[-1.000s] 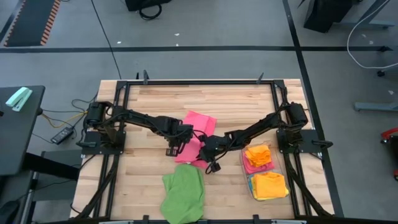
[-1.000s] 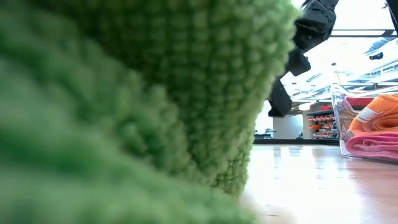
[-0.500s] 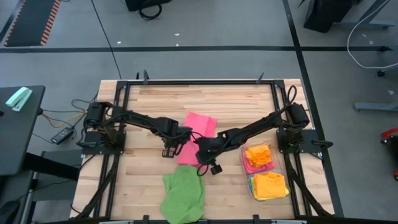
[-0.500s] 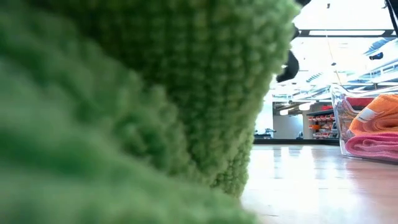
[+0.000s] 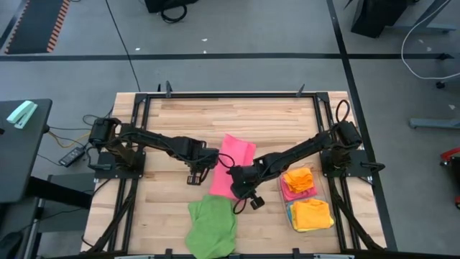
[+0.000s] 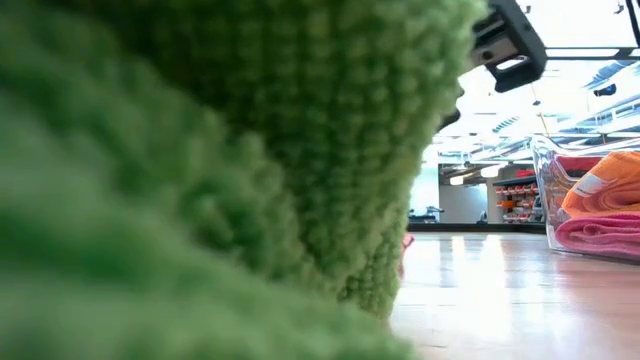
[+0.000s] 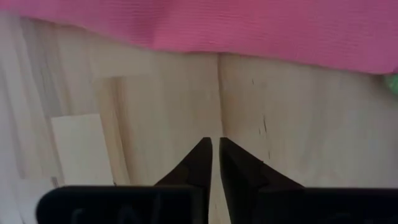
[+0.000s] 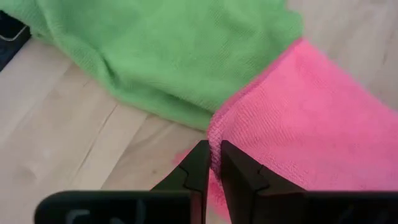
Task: Fold microfiber towels
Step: Fold the pink towel
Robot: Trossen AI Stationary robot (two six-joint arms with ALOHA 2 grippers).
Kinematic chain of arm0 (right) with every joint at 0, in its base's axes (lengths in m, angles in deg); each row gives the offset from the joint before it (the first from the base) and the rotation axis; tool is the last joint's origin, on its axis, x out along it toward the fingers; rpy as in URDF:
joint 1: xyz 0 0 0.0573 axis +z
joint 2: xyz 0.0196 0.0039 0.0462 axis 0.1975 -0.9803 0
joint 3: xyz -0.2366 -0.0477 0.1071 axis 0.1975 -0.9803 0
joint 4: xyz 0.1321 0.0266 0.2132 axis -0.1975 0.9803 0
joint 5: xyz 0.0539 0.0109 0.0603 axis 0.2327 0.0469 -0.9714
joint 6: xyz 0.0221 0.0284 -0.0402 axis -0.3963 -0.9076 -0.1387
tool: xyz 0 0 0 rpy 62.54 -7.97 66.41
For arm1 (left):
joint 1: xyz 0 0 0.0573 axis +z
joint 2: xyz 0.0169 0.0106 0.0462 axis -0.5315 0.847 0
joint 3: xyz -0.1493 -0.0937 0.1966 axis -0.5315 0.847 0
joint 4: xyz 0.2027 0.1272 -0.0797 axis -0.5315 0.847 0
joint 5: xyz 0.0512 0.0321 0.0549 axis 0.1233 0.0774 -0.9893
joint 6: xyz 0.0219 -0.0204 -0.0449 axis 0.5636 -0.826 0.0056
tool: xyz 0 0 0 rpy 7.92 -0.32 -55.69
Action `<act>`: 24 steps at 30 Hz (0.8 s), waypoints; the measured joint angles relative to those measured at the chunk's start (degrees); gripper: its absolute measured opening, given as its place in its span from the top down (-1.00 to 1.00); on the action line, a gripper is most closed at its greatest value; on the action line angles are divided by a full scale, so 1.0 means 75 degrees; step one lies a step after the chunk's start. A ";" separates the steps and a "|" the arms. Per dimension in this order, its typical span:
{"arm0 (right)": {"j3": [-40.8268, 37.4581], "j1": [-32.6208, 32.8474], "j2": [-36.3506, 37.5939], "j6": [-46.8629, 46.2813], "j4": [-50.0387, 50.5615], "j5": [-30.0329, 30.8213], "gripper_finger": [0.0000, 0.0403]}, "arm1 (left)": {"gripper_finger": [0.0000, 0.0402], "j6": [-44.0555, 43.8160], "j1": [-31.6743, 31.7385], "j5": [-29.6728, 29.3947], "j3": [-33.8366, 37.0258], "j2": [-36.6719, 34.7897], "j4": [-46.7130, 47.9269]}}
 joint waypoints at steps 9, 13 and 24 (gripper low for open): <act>-0.0633 0.0157 -0.0108 -0.0221 -0.0783 0.0000 0.78 | 0.82 -0.0105 0.0001 0.0001 0.0000 0.0003 -0.0203; -0.0992 0.0153 -0.0108 -0.0285 -0.1315 0.0003 0.78 | 0.84 -0.0111 0.0001 0.0001 0.0000 0.0003 -0.0208; -0.1776 0.0001 -0.0108 -0.0394 -0.2465 -0.0037 0.43 | 0.80 -0.0117 0.0001 0.0001 0.0003 0.0005 -0.0503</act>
